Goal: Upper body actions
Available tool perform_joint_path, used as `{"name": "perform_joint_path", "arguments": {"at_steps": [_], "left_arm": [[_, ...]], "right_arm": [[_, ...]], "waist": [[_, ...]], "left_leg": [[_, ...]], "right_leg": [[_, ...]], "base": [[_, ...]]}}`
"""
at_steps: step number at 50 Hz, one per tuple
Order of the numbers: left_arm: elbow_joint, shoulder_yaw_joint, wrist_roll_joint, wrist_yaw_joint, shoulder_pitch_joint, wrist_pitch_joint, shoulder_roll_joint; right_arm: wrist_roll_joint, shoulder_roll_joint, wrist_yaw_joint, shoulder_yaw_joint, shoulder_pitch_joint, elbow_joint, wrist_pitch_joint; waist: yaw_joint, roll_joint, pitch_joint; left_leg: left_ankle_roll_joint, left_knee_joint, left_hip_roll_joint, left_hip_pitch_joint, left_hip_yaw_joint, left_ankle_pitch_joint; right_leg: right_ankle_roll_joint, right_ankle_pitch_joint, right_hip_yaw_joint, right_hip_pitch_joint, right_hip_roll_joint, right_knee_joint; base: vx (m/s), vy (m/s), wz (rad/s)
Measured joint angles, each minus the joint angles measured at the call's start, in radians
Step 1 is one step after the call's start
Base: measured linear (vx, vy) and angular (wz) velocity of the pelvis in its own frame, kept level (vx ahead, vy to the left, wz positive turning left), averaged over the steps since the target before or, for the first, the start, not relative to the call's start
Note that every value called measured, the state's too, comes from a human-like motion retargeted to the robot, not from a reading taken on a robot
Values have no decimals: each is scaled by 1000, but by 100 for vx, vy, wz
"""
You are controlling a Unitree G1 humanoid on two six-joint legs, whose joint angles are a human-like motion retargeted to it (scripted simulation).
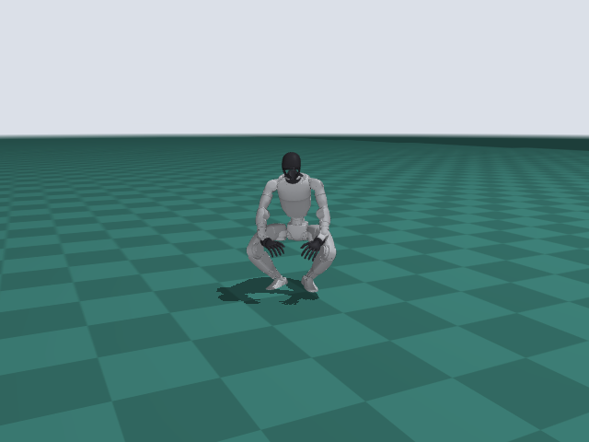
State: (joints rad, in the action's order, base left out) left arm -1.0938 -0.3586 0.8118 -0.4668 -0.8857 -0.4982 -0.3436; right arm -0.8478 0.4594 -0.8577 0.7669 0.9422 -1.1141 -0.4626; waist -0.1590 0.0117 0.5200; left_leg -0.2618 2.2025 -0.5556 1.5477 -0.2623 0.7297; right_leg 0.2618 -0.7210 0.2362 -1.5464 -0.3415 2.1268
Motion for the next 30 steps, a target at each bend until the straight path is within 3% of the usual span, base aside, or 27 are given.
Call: {"name": "perform_joint_path", "arguments": {"at_steps": [5,17,25,30], "left_arm": [[-15,-24,31,-76,0,-6,1],[-145,-91,26,31,27,-39,38],[-122,-44,67,20,0,-32,31],[-86,47,107,33,-19,10,16]], "right_arm": [[36,-10,10,2,-5,-30,-38],[-123,-19,57,119,8,-73,-9],[-69,-21,137,34,5,-82,-41],[-25,-26,170,-135,-8,-54,-28]], "waist": [[-6,-2,0],[-3,-4,0],[-9,-11,0],[-8,-7,0]], "left_leg": [[0,-43,-3,0,-18,-27],[0,110,-29,0,47,26],[0,10,-19,-4,12,-13],[0,-155,15,-5,-30,-75]], "right_leg": [[0,31,14,-1,9,-48],[0,-13,-45,-2,-6,95],[0,22,-11,3,16,1],[0,71,29,6,47,-151]], "base": [[-10,0,-3],[3,4,-2],[0,-4,-6],[-1,-2,-4]]}}
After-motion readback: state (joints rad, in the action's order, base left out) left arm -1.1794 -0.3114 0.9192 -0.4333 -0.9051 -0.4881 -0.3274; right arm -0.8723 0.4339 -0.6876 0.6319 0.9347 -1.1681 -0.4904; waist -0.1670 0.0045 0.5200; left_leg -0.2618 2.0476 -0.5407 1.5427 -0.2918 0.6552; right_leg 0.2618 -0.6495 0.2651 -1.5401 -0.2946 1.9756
